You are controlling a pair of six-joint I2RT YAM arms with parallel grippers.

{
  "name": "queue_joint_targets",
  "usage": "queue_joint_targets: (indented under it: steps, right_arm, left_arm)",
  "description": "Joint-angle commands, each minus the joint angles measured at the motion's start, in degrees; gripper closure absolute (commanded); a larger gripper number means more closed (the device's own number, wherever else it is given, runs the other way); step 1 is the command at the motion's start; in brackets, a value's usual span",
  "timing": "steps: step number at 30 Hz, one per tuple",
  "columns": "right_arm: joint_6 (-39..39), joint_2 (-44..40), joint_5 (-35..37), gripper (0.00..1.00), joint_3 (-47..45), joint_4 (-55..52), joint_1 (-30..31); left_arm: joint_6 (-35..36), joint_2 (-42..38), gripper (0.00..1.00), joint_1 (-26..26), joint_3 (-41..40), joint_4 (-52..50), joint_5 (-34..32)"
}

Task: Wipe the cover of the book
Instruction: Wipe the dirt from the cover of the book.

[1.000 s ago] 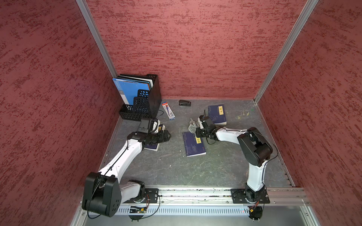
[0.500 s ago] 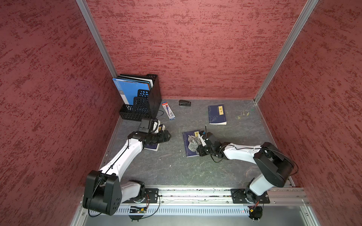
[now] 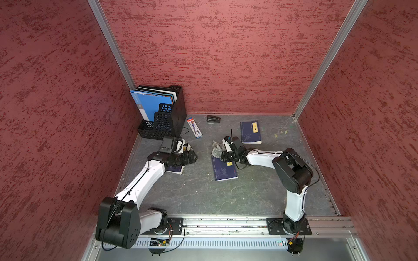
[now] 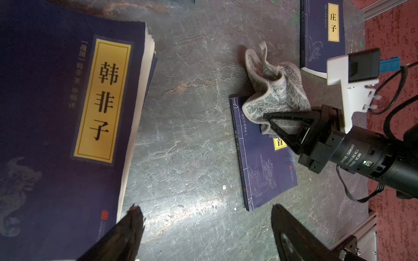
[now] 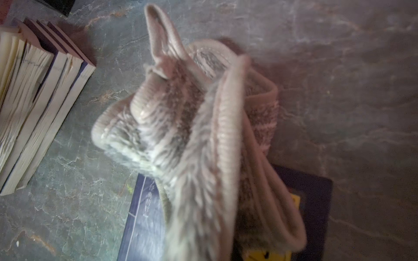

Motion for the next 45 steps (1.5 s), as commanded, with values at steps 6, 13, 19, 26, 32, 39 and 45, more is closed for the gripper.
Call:
queue_joint_targets:
  steps: [6,13,19,26,32,39,45]
  right_arm:
    - [1.72,-8.79,-0.65,0.88,-14.38,-6.69,7.21]
    - [5.34,-13.33,-3.37,0.88,-23.99,-0.84,9.59]
    - [0.55,-3.36,-2.82,0.87,-12.63,-0.63,5.85]
    - [-4.28,5.88,-3.8,0.87,2.41,-4.91,2.69]
    - [-3.86,1.57,-5.74,0.87,-2.32,-4.99,4.07]
    - [1.05,-7.87,-8.25,0.87,-17.1,-0.5,10.35]
    - [1.82,-10.07,-6.92,0.87,-19.95,-0.48,11.65]
  left_arm:
    - [0.29,0.87,0.1,0.23,1.28,2.01,0.4]
    - [0.23,3.57,0.11,0.24,2.15,4.03,0.72]
    - [-0.14,3.27,0.1,-0.02,2.08,3.82,0.61]
    - [-0.82,0.18,0.1,-0.29,1.03,2.83,0.0]
    - [-0.75,0.93,0.1,-0.38,1.81,3.25,0.35]
    - [0.03,3.68,0.1,-0.43,3.22,4.61,0.4]
    - [-0.04,5.7,0.11,-0.47,3.94,5.34,0.88]
